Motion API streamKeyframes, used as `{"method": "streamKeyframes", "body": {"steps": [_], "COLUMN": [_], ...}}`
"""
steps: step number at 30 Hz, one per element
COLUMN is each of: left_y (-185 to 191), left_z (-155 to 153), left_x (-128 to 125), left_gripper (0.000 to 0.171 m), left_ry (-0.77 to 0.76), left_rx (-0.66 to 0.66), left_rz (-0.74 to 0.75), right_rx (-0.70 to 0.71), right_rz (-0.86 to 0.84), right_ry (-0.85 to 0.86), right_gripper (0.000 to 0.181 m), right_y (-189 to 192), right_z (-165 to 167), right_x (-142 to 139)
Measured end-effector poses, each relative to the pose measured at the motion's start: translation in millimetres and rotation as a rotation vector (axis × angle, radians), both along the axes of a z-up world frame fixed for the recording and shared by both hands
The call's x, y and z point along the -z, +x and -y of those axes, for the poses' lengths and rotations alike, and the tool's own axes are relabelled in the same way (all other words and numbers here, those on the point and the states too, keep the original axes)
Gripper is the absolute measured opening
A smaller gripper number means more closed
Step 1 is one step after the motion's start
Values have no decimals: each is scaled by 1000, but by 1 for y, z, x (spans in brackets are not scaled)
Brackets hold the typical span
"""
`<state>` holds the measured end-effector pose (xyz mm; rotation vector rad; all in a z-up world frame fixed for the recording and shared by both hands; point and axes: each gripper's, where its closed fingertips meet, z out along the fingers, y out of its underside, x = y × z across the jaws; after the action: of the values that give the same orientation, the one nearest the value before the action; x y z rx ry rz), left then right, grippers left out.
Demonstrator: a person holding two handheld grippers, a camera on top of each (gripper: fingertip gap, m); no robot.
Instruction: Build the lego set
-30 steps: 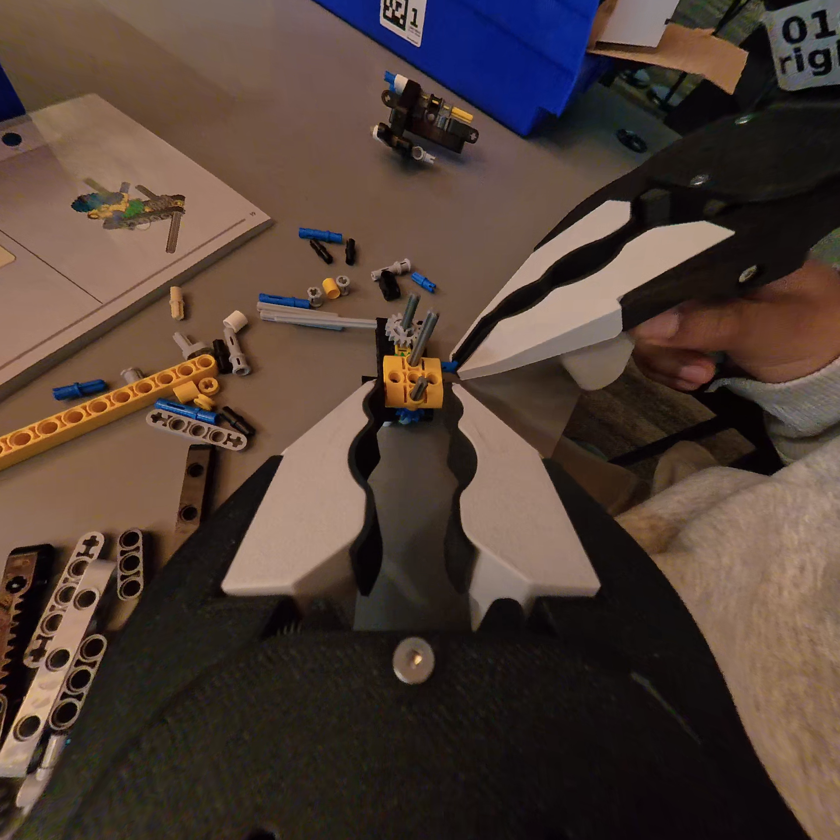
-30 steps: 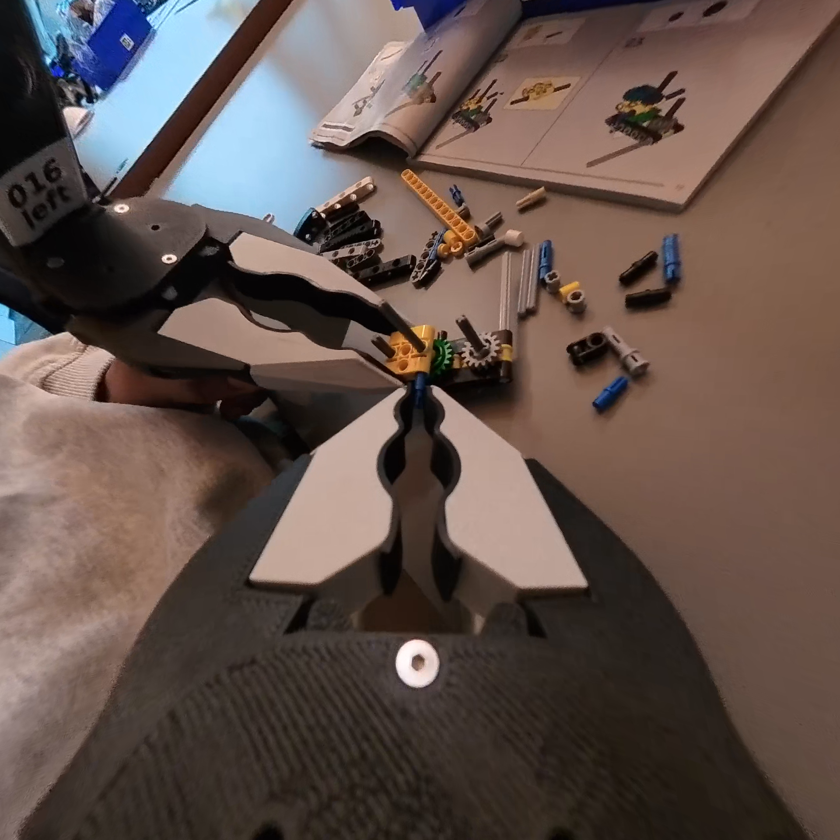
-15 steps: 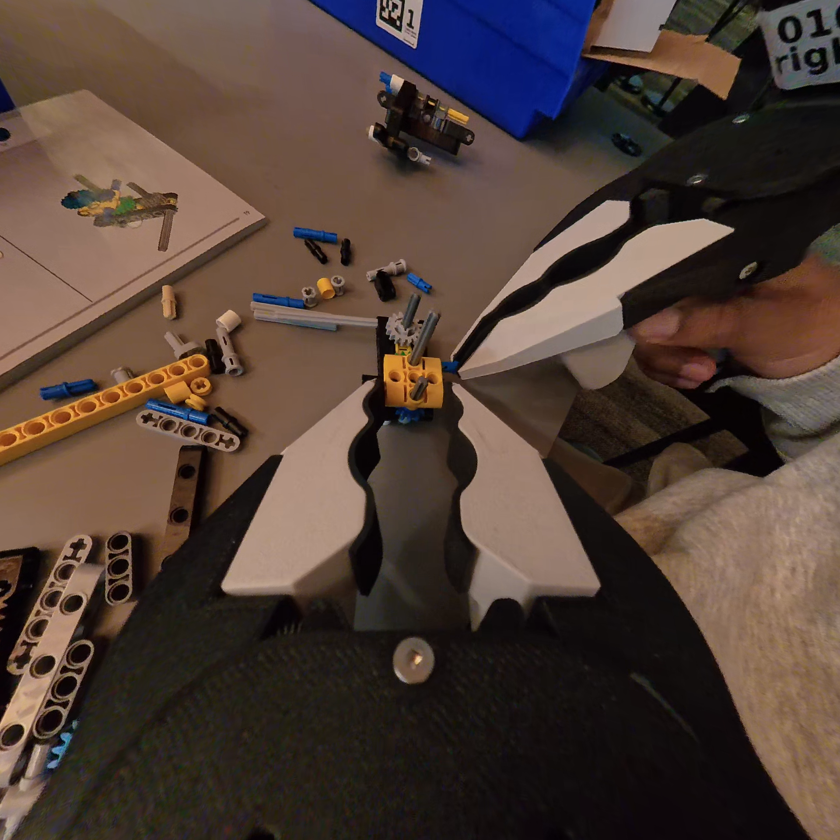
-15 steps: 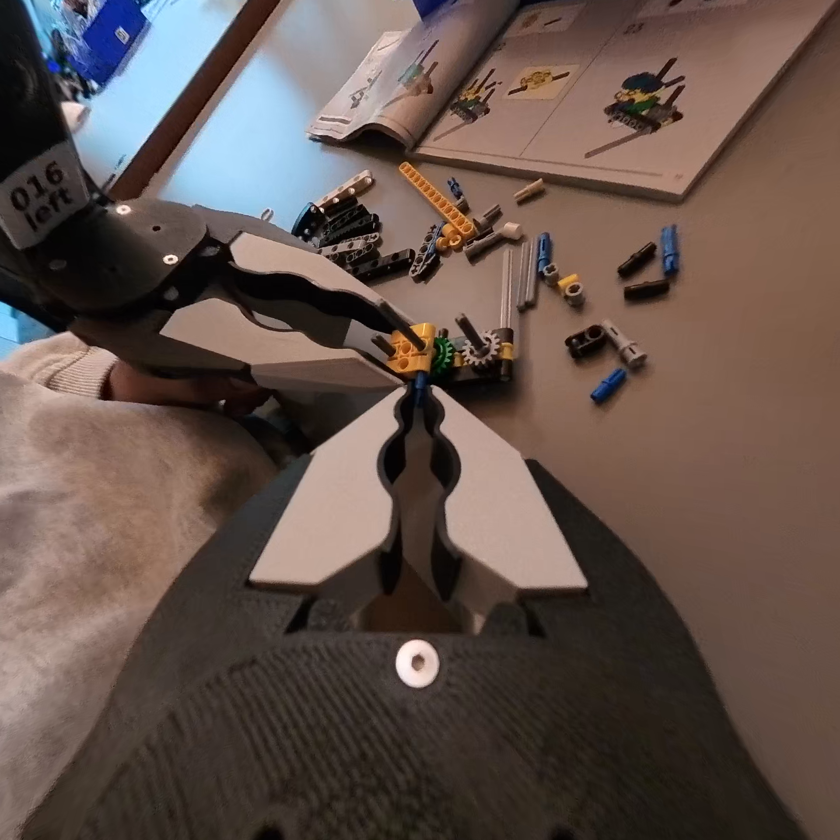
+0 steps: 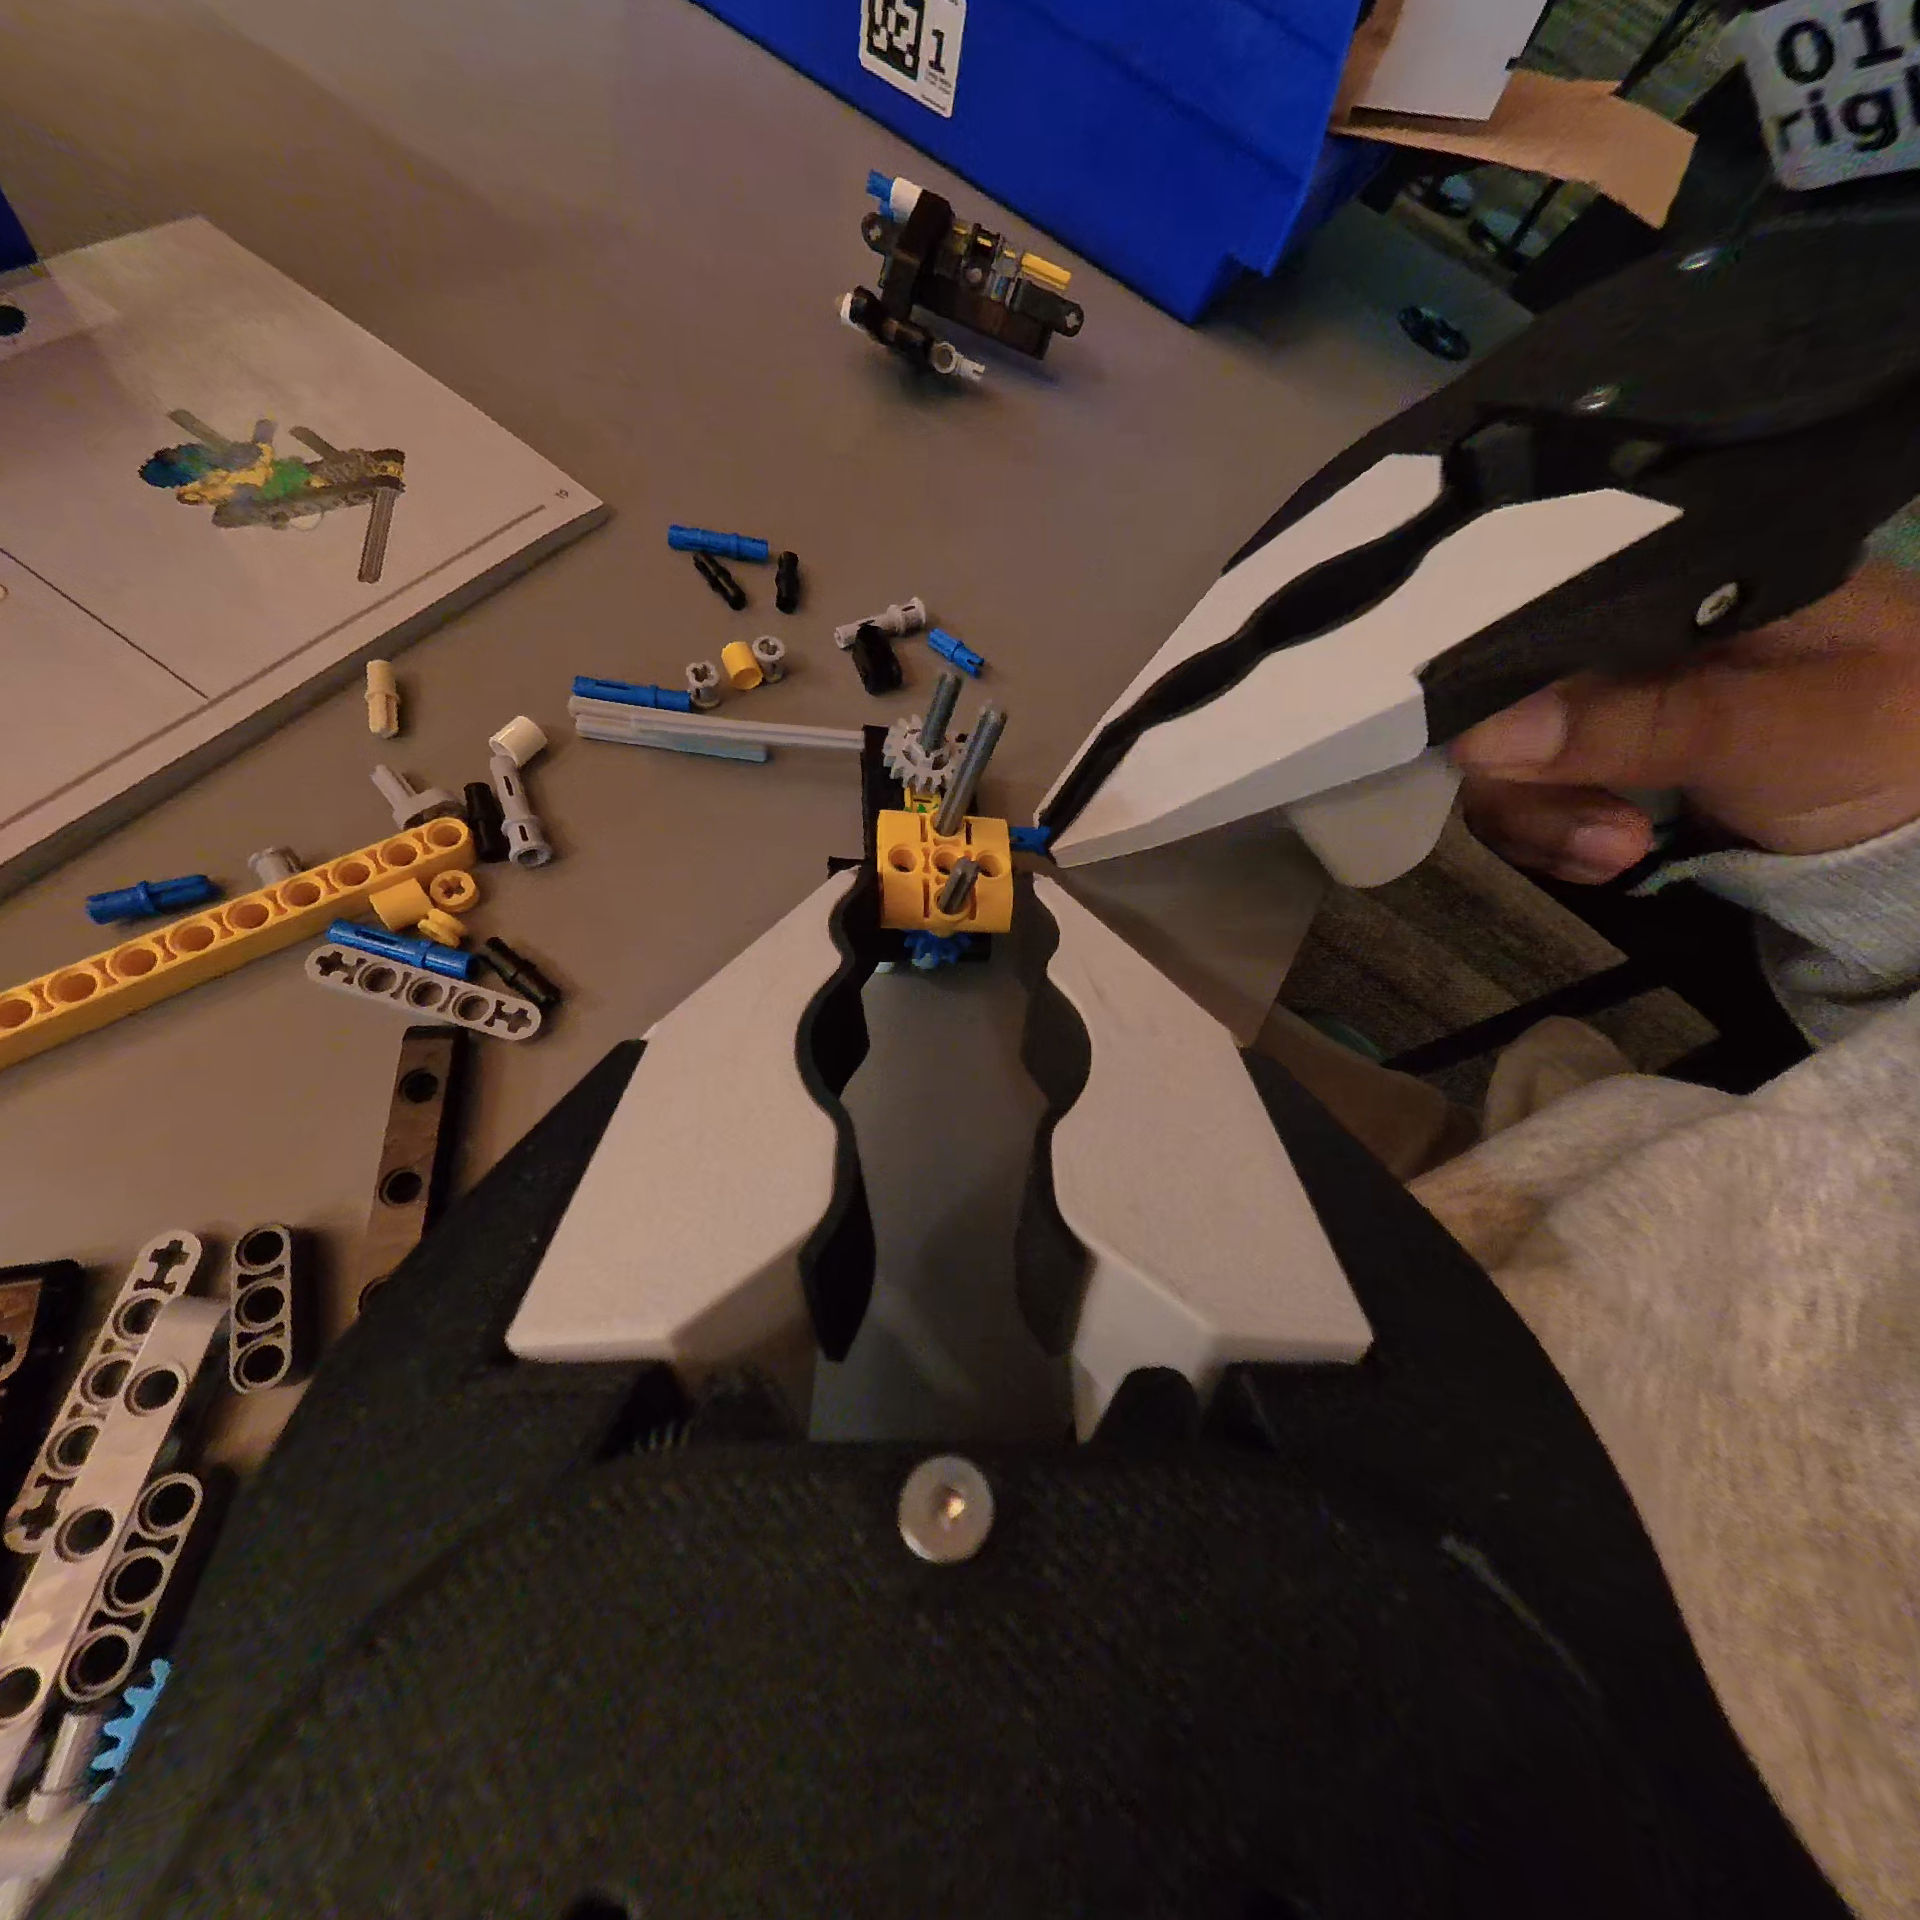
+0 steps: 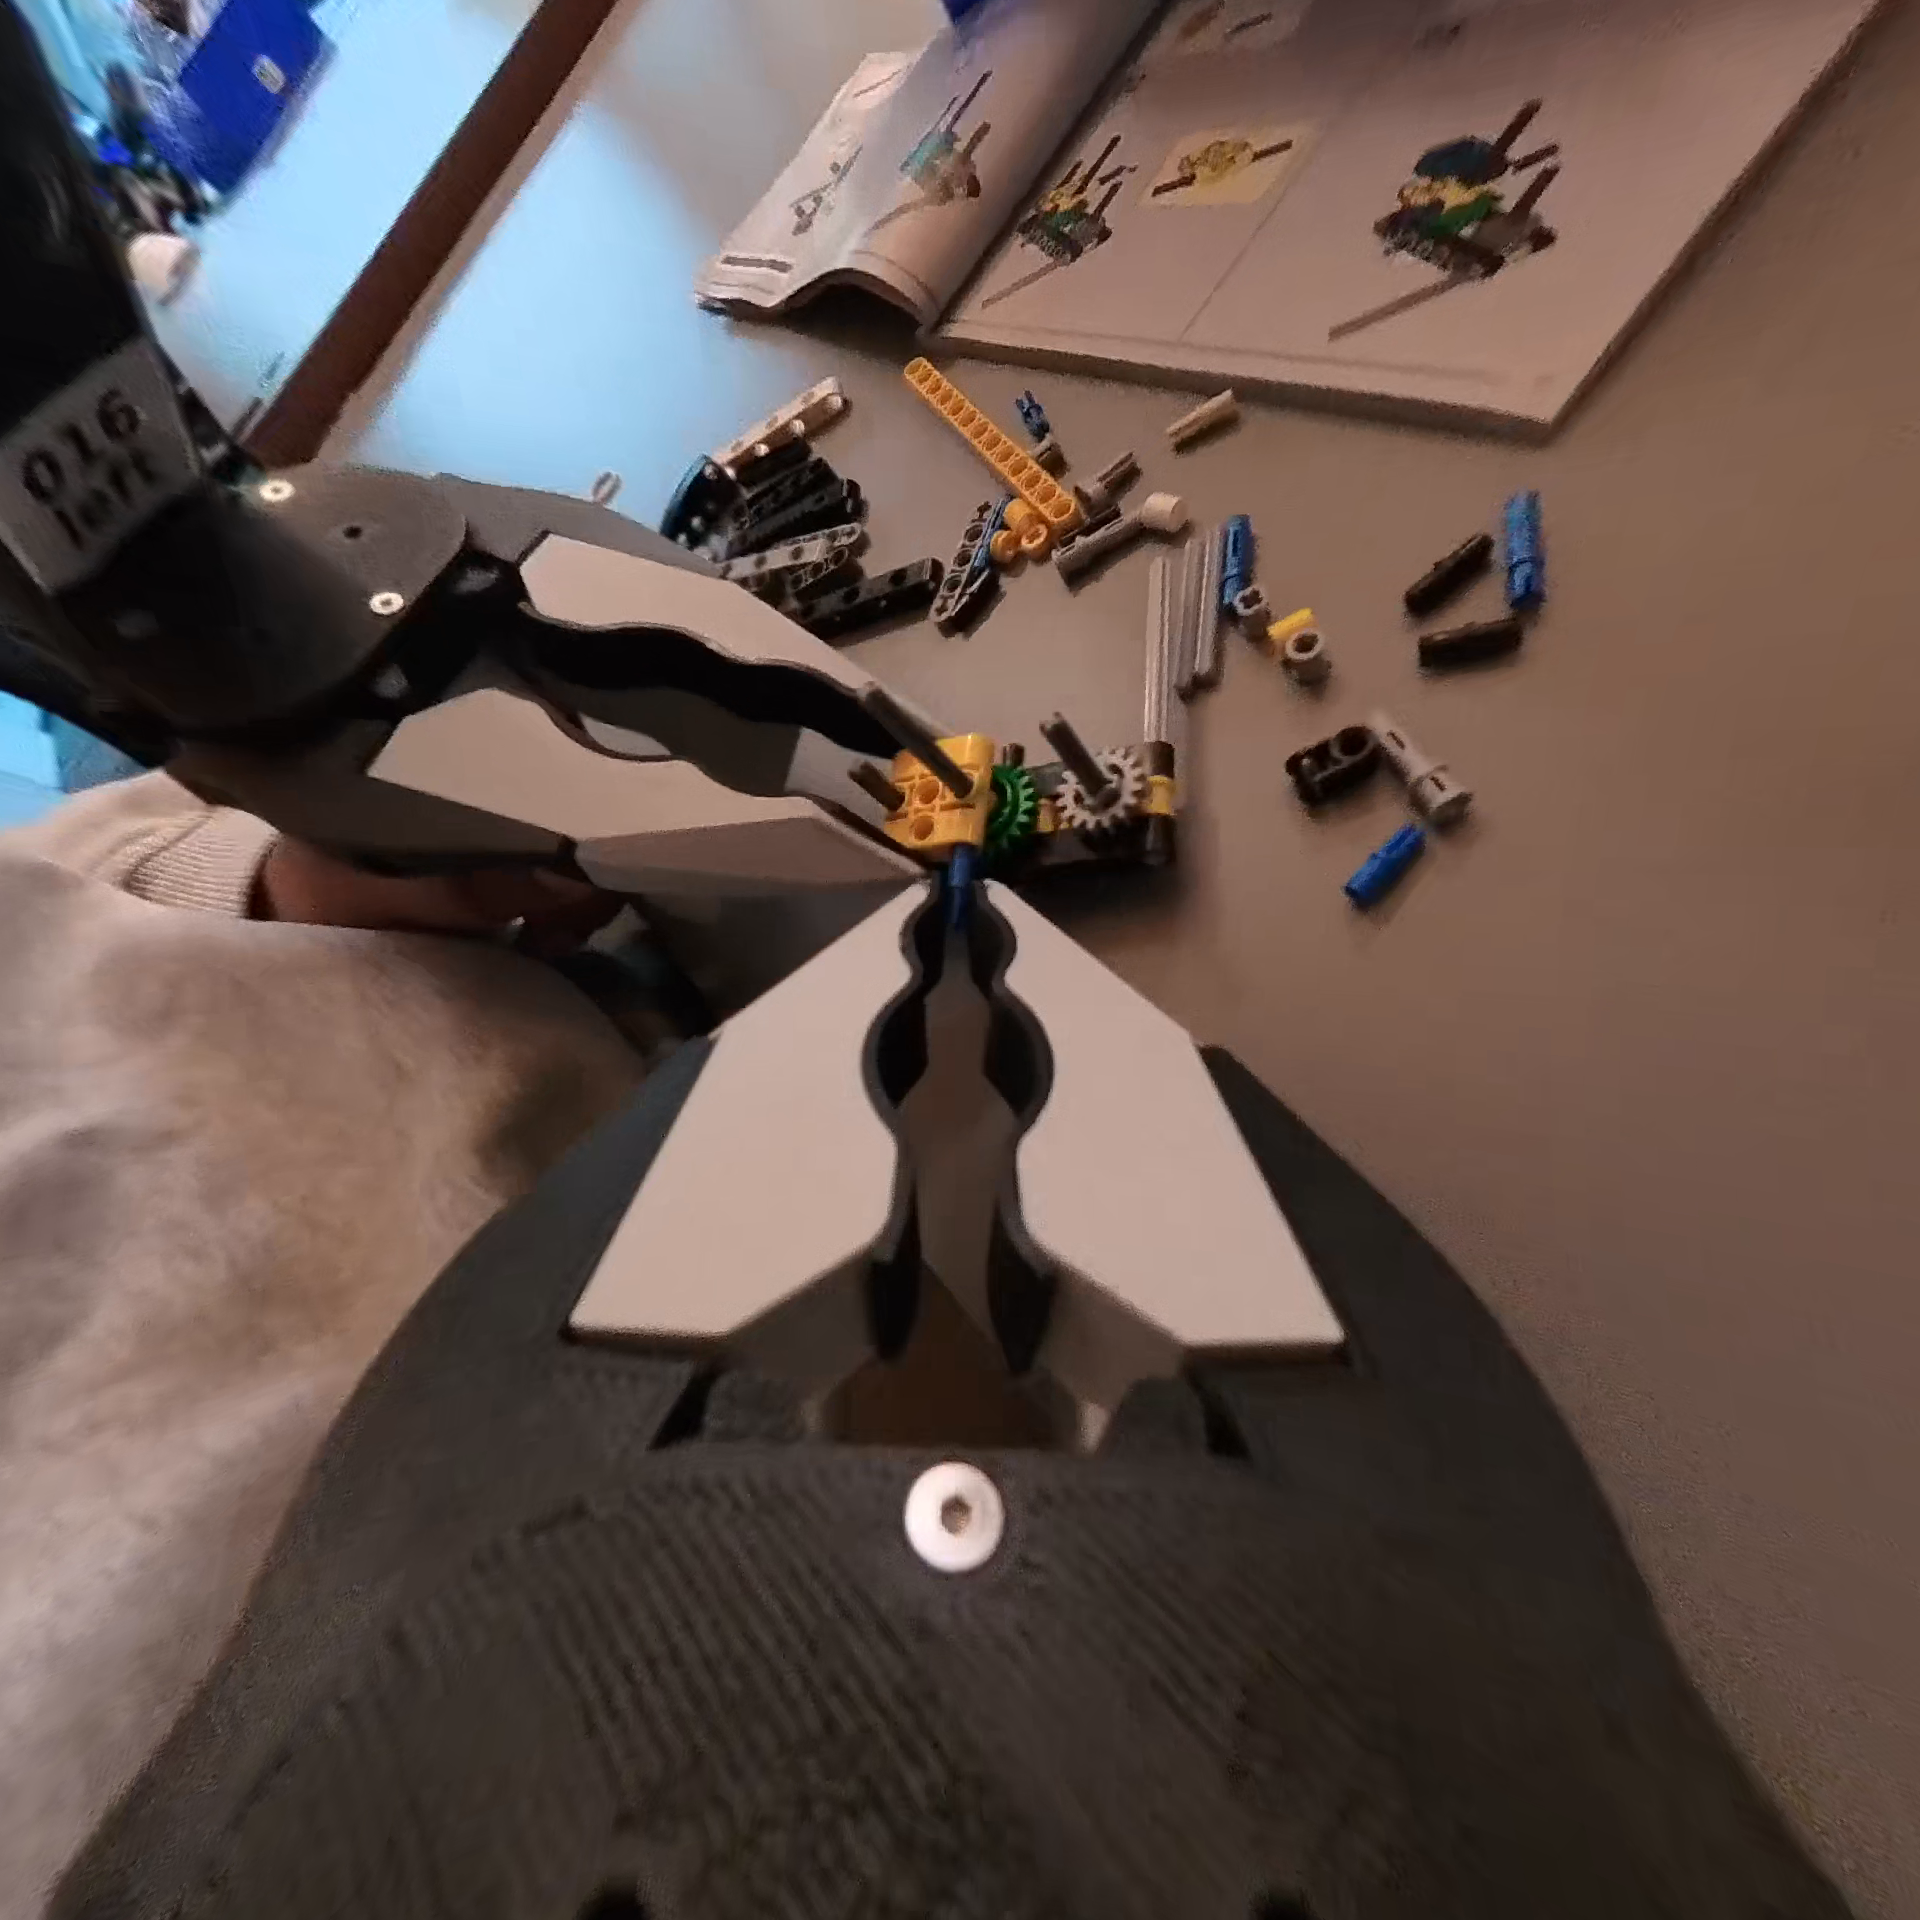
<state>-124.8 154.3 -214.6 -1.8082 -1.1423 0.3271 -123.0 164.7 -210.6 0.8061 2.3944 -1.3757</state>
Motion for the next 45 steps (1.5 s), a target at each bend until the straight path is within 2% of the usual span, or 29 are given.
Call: {"method": "streamKeyframes", "body": {"steps": [12,16,27,29,33,35,37,42,45], "left_y": [0,0,1,1,1,1,1,1,1], "left_z": [-2,-2,-5,-5,-4,-4,-4,-5,-5], "left_x": [0,0,0,0,0,0,0,0,1], "left_gripper": [24,24,24,24,24,24,24,24,24], "left_ry": [5,7,-3,-3,5,7,9,12,15], "left_rx": [8,4,15,15,8,7,6,5,5], "left_rz": [2,3,-10,-10,-6,-6,-7,-7,-2], "right_rx": [-77,-144,-42,-55,-118,-126,-114,-49,-61], "right_rz": [-197,-485,-50,-59,-277,-326,-287,-47,-53], "right_ry": [76,201,35,30,96,121,115,37,36], "right_gripper": [3,3,2,2,3,3,3,2,2], "right_y": [1,0,2,2,2,2,3,3,4], "right_z": [-2,-2,-5,-6,-5,-6,-6,-6,-7], "right_x": [0,0,-1,-1,-1,-1,-1,-1,-1]}}
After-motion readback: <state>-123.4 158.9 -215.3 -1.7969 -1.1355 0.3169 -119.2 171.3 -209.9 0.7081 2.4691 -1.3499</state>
